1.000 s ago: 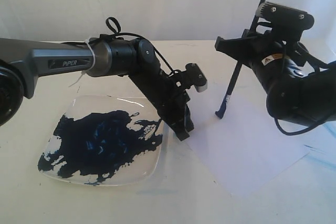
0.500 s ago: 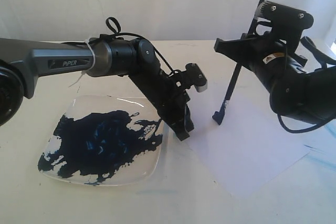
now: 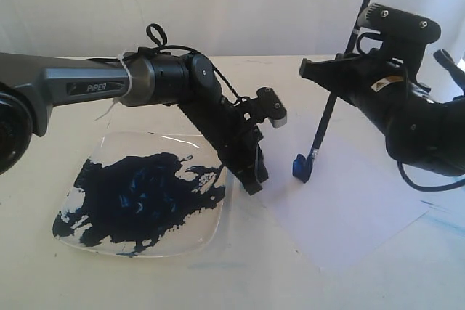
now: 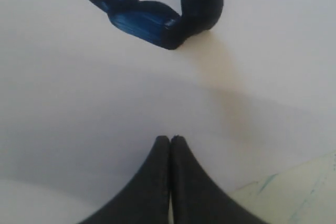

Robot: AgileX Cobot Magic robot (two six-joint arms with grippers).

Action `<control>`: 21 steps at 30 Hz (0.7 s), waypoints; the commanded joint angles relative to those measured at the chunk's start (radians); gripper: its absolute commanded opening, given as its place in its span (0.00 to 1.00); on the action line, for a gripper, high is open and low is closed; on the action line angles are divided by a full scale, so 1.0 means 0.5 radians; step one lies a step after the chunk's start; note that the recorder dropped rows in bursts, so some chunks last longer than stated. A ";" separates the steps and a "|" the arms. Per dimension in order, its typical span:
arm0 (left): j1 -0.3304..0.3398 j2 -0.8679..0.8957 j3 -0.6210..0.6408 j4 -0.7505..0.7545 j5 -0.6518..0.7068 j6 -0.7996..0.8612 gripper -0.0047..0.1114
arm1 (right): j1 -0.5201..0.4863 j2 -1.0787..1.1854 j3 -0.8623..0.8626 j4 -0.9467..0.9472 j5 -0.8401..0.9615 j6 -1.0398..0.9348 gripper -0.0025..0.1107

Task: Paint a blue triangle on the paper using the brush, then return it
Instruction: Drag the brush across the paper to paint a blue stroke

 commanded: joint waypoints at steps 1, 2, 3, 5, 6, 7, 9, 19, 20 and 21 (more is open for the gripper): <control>-0.008 0.006 -0.004 -0.026 0.031 -0.006 0.04 | 0.000 -0.042 0.016 0.008 0.098 -0.021 0.02; -0.008 0.006 -0.004 -0.026 0.031 -0.006 0.04 | 0.000 -0.042 0.016 0.008 0.120 -0.021 0.02; -0.008 0.006 -0.004 -0.026 0.031 -0.006 0.04 | 0.000 -0.046 0.016 0.008 0.133 -0.021 0.02; -0.008 0.006 -0.004 -0.026 0.031 -0.006 0.04 | 0.000 -0.046 0.016 0.008 0.175 -0.021 0.02; -0.008 0.006 -0.004 -0.026 0.031 -0.006 0.04 | 0.000 -0.046 0.016 0.008 0.197 -0.021 0.02; -0.008 0.006 -0.004 -0.026 0.031 -0.006 0.04 | 0.000 -0.046 0.016 0.008 0.219 -0.021 0.02; -0.008 0.006 -0.004 -0.026 0.031 -0.006 0.04 | 0.000 -0.046 0.016 0.008 0.250 -0.021 0.02; -0.008 0.006 -0.004 -0.026 0.031 -0.006 0.04 | 0.000 -0.133 0.016 0.004 0.400 -0.021 0.02; -0.008 0.006 -0.004 -0.026 0.031 -0.006 0.04 | 0.000 -0.143 0.016 0.004 0.410 -0.021 0.02; -0.008 0.006 -0.004 -0.026 0.031 -0.006 0.04 | 0.000 -0.148 0.016 0.000 0.413 -0.021 0.02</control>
